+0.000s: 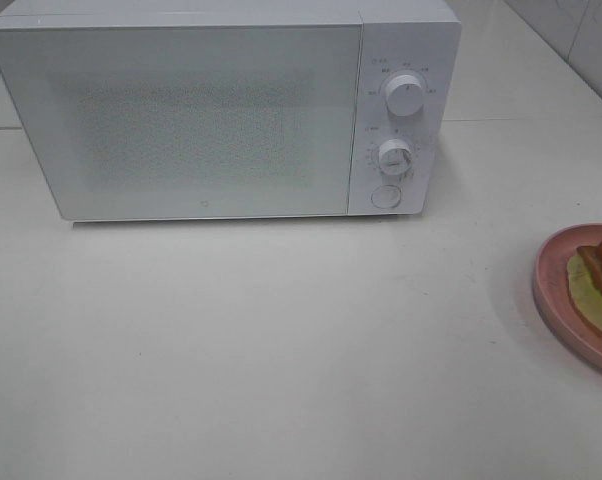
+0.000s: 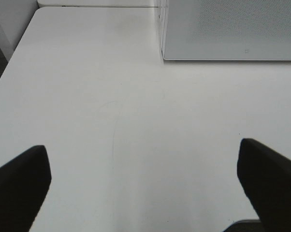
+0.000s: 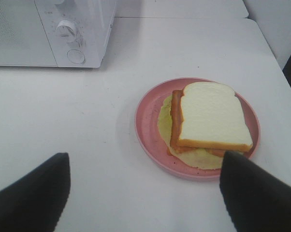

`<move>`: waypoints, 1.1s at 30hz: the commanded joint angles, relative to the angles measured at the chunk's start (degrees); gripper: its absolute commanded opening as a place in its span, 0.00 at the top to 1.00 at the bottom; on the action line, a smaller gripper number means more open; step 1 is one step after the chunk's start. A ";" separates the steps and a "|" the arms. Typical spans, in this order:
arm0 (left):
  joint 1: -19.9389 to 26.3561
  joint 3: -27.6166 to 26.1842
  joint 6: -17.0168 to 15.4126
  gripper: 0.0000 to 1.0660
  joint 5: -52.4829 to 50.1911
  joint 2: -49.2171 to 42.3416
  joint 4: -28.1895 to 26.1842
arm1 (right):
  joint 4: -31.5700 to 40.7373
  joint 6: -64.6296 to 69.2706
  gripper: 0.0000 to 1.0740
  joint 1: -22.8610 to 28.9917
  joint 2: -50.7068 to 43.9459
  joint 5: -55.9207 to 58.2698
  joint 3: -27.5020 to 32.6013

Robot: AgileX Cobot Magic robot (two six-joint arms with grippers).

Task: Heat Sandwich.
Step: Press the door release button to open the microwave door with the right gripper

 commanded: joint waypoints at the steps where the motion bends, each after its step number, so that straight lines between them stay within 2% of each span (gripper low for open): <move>1: -0.34 0.11 -0.23 0.06 -0.52 0.00 0.06 | 0.00 0.40 0.24 -0.34 -1.09 -0.06 0.11; 12: -0.34 0.11 -0.23 0.06 -0.52 0.00 0.06 | 0.00 0.40 0.24 -0.34 -1.09 -0.17 0.06; 17: -0.34 0.11 -0.23 0.06 -0.52 0.00 0.06 | 0.00 0.40 0.25 -0.34 0.29 -2.12 -2.12; 21: -0.34 0.11 -0.23 0.06 -0.52 0.00 0.06 | 0.29 0.40 0.25 -0.34 3.90 -7.62 -2.81; 25: -0.34 0.11 -0.23 0.06 -0.52 0.00 0.06 | 0.57 0.97 0.26 -0.34 11.34 -15.64 -2.52; 33: -0.34 0.11 -0.23 0.06 -0.52 0.00 0.06 | 0.57 1.09 0.27 -0.34 19.31 -23.26 -2.23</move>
